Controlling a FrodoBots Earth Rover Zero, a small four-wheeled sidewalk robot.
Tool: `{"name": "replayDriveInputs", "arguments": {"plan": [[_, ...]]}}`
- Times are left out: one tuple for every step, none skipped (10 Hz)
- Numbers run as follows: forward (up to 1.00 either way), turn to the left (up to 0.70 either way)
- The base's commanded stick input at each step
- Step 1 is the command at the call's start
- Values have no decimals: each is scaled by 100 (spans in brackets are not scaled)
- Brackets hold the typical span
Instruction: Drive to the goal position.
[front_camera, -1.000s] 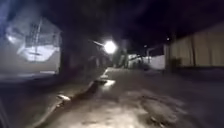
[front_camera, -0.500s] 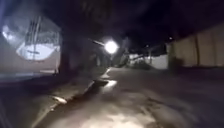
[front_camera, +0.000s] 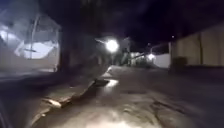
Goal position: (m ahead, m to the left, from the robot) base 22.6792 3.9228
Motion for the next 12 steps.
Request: {"name": "replayDriveInputs", "arguments": {"plan": [[50,0],[50,0],[50,0],[50,0],[50,0],[50,0],[50,0],[50,0],[50,0],[50,0],[50,0],[50,0]]}}
